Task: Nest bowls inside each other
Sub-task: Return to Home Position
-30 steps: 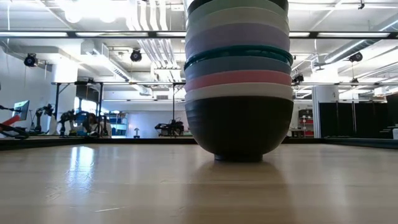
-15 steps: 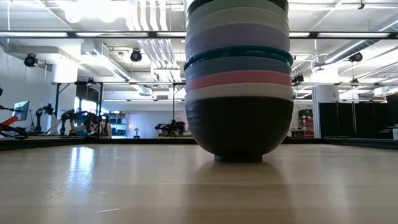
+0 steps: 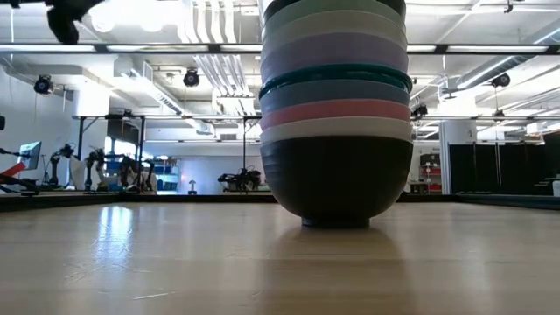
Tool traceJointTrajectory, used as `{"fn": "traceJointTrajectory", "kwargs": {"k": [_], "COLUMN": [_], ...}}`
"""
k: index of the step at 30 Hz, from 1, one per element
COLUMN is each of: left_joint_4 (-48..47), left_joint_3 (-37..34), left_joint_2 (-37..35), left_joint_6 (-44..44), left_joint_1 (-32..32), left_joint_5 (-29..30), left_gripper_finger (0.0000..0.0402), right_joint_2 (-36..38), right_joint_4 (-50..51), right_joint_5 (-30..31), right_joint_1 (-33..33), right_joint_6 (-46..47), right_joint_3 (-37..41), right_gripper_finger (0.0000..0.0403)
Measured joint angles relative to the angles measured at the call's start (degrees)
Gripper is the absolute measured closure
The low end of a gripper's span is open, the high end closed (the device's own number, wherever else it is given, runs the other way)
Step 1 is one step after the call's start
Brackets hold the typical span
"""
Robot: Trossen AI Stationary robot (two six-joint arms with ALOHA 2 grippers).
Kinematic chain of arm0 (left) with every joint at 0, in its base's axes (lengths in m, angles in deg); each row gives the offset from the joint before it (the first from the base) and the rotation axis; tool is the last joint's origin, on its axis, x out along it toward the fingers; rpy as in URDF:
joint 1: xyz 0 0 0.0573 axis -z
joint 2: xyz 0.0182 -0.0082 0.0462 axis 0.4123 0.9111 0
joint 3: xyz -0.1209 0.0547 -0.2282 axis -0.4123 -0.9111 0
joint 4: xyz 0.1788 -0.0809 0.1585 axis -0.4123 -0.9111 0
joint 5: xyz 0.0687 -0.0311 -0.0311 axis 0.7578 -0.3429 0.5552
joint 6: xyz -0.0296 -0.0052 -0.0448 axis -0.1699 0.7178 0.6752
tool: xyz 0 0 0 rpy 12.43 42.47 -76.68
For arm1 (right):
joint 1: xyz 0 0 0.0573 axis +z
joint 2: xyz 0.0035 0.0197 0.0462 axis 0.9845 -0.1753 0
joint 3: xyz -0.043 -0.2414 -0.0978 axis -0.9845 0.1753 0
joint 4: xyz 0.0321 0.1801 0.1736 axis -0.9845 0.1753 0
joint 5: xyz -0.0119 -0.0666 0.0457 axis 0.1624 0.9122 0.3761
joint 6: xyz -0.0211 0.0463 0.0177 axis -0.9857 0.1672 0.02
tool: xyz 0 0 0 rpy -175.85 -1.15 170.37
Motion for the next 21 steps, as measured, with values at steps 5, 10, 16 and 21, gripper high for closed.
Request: {"fn": "traceJointTrajectory", "kwargs": {"k": [5,10,16,21], "left_joint_4": [6.2,7.2,7.2,6.8], "left_joint_3": [-1.9,-2.8,-3.7,-5.2], "left_joint_2": [3.0,2.4,0.5,0.0], "left_joint_6": [-1.1,1.3,2.9,3.6], "left_joint_1": [0.0,0.0,0.0,0.0], "left_joint_5": [-0.3,-0.7,-1.4,-1.6], "left_gripper_finger": [0.0206,0.0236,0.0265,0.0276], "right_joint_2": [0.7,1.6,2.4,1.6], "right_joint_4": [2.9,15.9,23.0,25.4], "right_joint_5": [1.4,8.4,6.5,3.4], "right_joint_1": [0.0,0.0,0.0,0.0], "right_joint_6": [3.4,12.0,21.2,28.3], "right_joint_3": [1.5,1.7,1.8,5.3], "right_gripper_finger": [0.0365,0.0365,0.0365,0.0365]}}
